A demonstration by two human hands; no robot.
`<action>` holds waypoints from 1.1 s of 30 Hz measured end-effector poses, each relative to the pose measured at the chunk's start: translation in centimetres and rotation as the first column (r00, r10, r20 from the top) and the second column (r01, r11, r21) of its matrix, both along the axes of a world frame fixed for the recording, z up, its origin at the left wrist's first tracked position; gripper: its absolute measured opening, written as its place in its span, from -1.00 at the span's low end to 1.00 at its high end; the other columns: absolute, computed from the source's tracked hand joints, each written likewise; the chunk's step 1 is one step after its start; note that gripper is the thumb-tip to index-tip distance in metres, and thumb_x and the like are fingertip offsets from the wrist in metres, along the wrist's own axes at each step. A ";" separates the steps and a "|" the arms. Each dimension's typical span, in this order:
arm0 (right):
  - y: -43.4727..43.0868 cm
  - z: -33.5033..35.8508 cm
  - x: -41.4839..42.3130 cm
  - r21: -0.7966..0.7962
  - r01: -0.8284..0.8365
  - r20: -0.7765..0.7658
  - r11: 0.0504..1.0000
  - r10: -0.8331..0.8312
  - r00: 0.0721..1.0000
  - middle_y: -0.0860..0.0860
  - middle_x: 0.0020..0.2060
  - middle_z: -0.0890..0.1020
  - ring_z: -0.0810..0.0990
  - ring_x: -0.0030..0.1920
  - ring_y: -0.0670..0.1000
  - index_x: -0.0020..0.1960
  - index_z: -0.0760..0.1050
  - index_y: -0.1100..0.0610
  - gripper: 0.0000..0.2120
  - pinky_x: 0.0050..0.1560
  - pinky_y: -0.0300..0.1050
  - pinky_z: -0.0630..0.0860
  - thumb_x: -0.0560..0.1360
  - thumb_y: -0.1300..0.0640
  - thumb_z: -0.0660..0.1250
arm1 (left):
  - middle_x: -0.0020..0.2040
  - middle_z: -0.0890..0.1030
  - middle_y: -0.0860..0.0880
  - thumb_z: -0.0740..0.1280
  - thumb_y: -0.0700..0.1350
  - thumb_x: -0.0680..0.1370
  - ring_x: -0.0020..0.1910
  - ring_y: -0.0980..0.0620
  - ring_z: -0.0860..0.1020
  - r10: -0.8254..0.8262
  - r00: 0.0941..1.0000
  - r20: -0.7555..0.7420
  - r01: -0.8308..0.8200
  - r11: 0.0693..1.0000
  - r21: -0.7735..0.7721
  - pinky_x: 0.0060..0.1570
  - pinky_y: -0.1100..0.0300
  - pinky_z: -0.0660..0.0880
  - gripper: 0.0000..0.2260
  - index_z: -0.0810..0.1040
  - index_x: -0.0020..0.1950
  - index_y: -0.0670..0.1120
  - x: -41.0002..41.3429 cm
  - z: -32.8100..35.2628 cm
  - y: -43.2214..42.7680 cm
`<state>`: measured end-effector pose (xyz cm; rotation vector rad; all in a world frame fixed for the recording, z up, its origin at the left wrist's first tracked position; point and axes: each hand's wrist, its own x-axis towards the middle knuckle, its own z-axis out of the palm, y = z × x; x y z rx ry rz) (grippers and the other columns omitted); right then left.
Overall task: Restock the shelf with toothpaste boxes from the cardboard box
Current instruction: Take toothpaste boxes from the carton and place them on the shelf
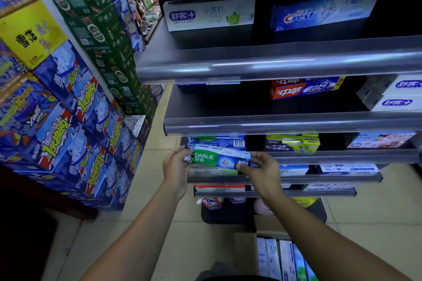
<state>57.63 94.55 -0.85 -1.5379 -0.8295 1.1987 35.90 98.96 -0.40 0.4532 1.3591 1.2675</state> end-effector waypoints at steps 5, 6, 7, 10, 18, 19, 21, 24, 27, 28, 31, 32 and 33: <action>2.5 0.9 -0.1 0.084 0.044 0.154 0.995 -0.057 0.986 -0.10 -0.03 0.60 0.60 -0.08 -0.13 0.13 0.55 0.06 -0.67 -0.12 -0.24 0.54 0.43 0.20 0.58 | 0.34 0.58 -0.16 0.50 -0.31 0.49 0.29 -0.10 0.58 -0.081 0.939 -0.334 0.101 0.994 0.042 0.28 0.07 0.53 -0.55 0.52 0.37 -0.29 0.1 -0.7 1.4; 3.2 0.9 -0.2 0.083 0.046 0.182 0.995 -0.060 0.981 -0.09 -0.07 0.59 0.59 -0.12 -0.11 0.08 0.53 0.05 -0.70 -0.11 -0.18 0.54 0.44 0.19 0.58 | 0.23 0.65 -0.11 0.51 -0.31 0.49 0.21 -0.04 0.62 -0.061 0.928 -0.368 0.087 0.995 0.053 0.13 0.23 0.55 -0.58 0.53 0.31 -0.34 0.1 -0.8 1.8; 3.9 1.0 -0.3 0.080 0.049 0.214 0.996 -0.065 0.975 -0.07 -0.16 0.58 0.57 -0.18 -0.06 -0.02 0.52 0.08 -0.76 -0.13 -0.10 0.54 0.45 0.18 0.57 | 0.08 0.69 -0.03 0.51 -0.32 0.49 0.08 0.02 0.64 -0.032 0.922 -0.387 0.060 0.996 0.061 -0.03 0.31 0.53 -0.68 0.58 0.22 -0.32 0.0 -0.8 2.2; 5.6 0.5 -0.3 0.067 0.037 0.336 0.997 -0.058 0.940 -0.02 -0.35 0.53 0.47 -0.38 -0.05 -0.21 0.51 0.13 -0.79 -0.26 -0.06 0.43 0.50 0.15 0.52 | -0.21 0.70 0.09 0.49 -0.32 0.49 -0.15 0.07 0.63 0.008 0.903 -0.429 0.021 0.998 0.063 -0.10 0.17 0.52 -0.83 0.65 -0.09 -0.05 0.0 -0.9 3.2; 5.3 0.5 0.3 -0.108 -0.181 0.298 0.978 0.206 0.932 0.12 0.37 0.56 0.58 0.27 0.15 0.52 0.36 0.23 -0.32 0.32 0.08 0.54 0.48 0.13 0.55 | -0.01 0.71 -0.13 0.44 -0.31 0.52 -0.03 -0.03 0.61 -0.063 0.817 -0.573 0.072 0.997 -0.007 0.09 0.06 0.58 -0.83 0.69 0.05 -0.11 -0.5 -1.7 4.6; 5.0 0.9 0.6 -0.107 -0.175 0.285 0.979 0.198 0.938 0.10 0.38 0.54 0.55 0.32 0.15 0.52 0.35 0.23 -0.32 0.37 0.07 0.50 0.49 0.16 0.54 | 0.01 0.70 -0.10 0.45 -0.32 0.52 -0.02 -0.02 0.61 -0.055 0.806 -0.590 0.064 0.998 -0.006 0.10 0.06 0.58 -0.79 0.67 0.08 -0.08 -0.7 -1.7 4.4; 4.1 1.5 1.7 -0.092 -0.128 0.275 0.987 0.149 0.950 0.06 0.33 0.57 0.55 0.30 0.11 0.50 0.39 0.21 -0.39 0.33 -0.02 0.50 0.51 0.20 0.51 | 0.01 0.65 -0.02 0.46 -0.33 0.51 0.05 -0.05 0.60 0.026 0.812 -0.583 0.001 0.999 0.046 0.12 0.02 0.59 -0.75 0.60 0.10 -0.03 -0.7 -1.4 3.1; 2.0 1.5 4.9 -0.071 -0.081 0.193 0.994 0.094 0.977 0.03 -0.05 0.67 0.67 -0.11 -0.15 0.31 0.55 0.27 -0.65 -0.11 -0.31 0.57 0.53 0.31 0.44 | -0.05 0.61 0.12 0.49 -0.28 0.49 0.02 0.04 0.55 0.080 0.715 -0.695 0.025 0.990 0.140 -0.05 0.33 0.47 -0.71 0.56 0.01 0.08 0.4 -2.4 -0.5; -0.5 -0.6 9.4 -0.128 -0.012 0.148 0.992 0.031 0.989 0.08 -0.22 0.66 0.63 -0.35 -0.13 0.14 0.58 0.39 -0.82 -0.29 -0.24 0.56 0.54 0.41 0.38 | -0.12 0.61 0.11 0.51 -0.31 0.45 -0.09 0.05 0.55 -0.082 0.673 -0.735 0.158 0.987 0.035 -0.07 0.23 0.49 -0.70 0.57 -0.08 0.08 2.3 -5.7 -5.1; -1.6 -1.8 11.1 -0.160 0.019 0.135 0.987 0.002 0.991 0.13 -0.22 0.66 0.62 -0.34 -0.05 0.12 0.57 0.41 -0.84 -0.25 -0.14 0.58 0.54 0.42 0.37 | -0.14 0.62 0.08 0.52 -0.32 0.44 -0.11 0.01 0.56 -0.158 0.666 -0.729 0.190 0.981 -0.040 -0.03 0.11 0.54 -0.73 0.59 -0.08 0.03 3.2 -7.4 -6.6; -5.1 -5.9 15.5 -0.281 0.110 0.105 0.954 -0.083 0.991 0.17 -0.28 0.61 0.57 -0.47 -0.06 0.01 0.59 0.39 -0.92 -0.38 -0.19 0.51 0.53 0.43 0.37 | -0.17 0.65 -0.02 0.53 -0.34 0.44 -0.12 -0.10 0.62 -0.343 0.681 -0.646 0.229 0.939 -0.258 0.09 -0.02 0.56 -0.78 0.62 -0.06 -0.06 5.9 -12.1 -11.0; -6.3 -7.8 16.9 -0.322 0.128 0.105 0.938 -0.099 0.990 0.16 -0.31 0.61 0.54 -0.52 -0.10 -0.06 0.60 0.33 -0.95 -0.44 -0.22 0.48 0.53 0.42 0.38 | -0.18 0.66 -0.04 0.52 -0.34 0.44 -0.12 -0.11 0.63 -0.400 0.675 -0.620 0.250 0.914 -0.319 0.09 -0.01 0.57 -0.78 0.62 -0.07 -0.05 7.2 -13.8 -12.2; -7.7 -9.9 18.2 -0.378 0.138 0.108 0.916 -0.104 0.989 0.17 -0.30 0.61 0.52 -0.55 -0.12 -0.12 0.60 0.25 -0.90 -0.47 -0.23 0.44 0.53 0.40 0.38 | -0.19 0.66 -0.07 0.53 -0.34 0.44 -0.14 -0.10 0.63 -0.461 0.664 -0.589 0.279 0.884 -0.376 0.07 0.01 0.56 -0.77 0.62 -0.09 -0.03 8.7 -15.8 -13.5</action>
